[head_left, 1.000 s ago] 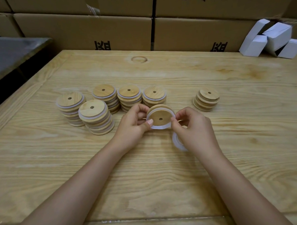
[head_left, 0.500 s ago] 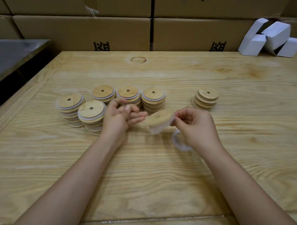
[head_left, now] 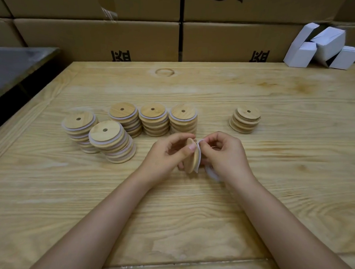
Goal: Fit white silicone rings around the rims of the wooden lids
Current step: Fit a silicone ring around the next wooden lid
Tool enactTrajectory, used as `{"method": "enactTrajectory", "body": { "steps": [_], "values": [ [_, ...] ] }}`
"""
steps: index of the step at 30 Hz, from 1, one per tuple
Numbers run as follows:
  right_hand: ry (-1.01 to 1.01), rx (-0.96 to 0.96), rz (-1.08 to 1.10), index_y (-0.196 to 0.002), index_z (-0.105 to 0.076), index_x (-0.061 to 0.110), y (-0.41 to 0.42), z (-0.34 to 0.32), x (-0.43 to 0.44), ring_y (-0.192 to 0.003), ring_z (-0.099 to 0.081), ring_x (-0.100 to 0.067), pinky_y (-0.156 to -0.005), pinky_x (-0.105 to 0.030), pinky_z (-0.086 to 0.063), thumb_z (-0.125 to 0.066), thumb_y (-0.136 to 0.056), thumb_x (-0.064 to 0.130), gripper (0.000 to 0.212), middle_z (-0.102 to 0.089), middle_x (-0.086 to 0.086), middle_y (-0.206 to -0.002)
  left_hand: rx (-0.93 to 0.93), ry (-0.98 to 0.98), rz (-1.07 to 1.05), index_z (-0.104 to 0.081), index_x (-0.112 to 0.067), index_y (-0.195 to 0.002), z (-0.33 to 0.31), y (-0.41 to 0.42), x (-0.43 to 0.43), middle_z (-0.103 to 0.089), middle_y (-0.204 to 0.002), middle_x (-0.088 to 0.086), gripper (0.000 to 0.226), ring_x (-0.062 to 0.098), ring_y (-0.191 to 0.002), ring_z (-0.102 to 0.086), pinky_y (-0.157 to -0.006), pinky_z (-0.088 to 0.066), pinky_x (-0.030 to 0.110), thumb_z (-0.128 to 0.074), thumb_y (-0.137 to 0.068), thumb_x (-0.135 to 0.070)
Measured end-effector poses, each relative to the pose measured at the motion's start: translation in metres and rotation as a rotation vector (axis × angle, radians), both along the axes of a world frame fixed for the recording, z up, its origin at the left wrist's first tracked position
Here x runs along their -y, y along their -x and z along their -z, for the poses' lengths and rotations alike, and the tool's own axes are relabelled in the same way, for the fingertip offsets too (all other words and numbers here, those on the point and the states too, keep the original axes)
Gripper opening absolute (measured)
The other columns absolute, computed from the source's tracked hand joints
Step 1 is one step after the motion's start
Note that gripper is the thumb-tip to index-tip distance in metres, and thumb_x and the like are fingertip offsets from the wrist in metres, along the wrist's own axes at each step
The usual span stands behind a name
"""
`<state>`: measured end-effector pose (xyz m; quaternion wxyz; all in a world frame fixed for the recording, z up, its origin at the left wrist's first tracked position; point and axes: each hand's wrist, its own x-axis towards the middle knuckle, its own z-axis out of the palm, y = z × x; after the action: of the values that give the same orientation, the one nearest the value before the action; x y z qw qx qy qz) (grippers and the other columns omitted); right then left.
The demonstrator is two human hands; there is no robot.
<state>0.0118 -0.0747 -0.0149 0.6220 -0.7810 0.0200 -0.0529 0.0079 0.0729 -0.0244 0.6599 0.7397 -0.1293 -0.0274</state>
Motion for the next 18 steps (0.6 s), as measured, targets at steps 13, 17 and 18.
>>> {"method": "enactTrajectory", "body": {
  "steps": [13,17,18],
  "values": [
    [0.050,0.074,-0.007,-0.072,-0.063,0.020,-0.0020,0.0005,0.0031,-0.069,-0.063,-0.006,-0.066,-0.027,-0.053,-0.069,-0.082,0.016,0.012,-0.068,0.006,-0.072,-0.012,0.040,0.040,-0.050,-0.009,-0.128,-0.0006,0.0011,-0.0027,-0.068,-0.106,-0.003,0.039,0.002,-0.097,-0.064,-0.082,-0.050,0.018,-0.052,-0.091,0.003],
    [0.048,0.111,0.009,-0.074,-0.066,0.019,-0.0024,-0.0036,0.0082,-0.069,-0.060,-0.002,-0.066,-0.018,-0.048,-0.072,-0.080,0.017,0.009,-0.068,0.006,-0.075,-0.008,0.091,0.040,-0.056,-0.011,-0.118,-0.0018,-0.0004,-0.0045,-0.069,-0.104,0.002,0.031,0.007,-0.095,-0.066,-0.081,-0.053,0.022,-0.049,-0.092,0.003],
    [0.049,0.127,0.018,-0.073,-0.066,0.020,-0.0020,-0.0043,0.0081,-0.069,-0.061,-0.002,-0.066,-0.016,-0.048,-0.072,-0.080,0.017,0.010,-0.068,0.007,-0.074,-0.005,0.098,0.033,-0.057,-0.012,-0.116,-0.0023,-0.0008,-0.0046,-0.068,-0.105,0.001,0.030,0.006,-0.095,-0.065,-0.081,-0.053,0.022,-0.048,-0.092,0.005]
  ]
}}
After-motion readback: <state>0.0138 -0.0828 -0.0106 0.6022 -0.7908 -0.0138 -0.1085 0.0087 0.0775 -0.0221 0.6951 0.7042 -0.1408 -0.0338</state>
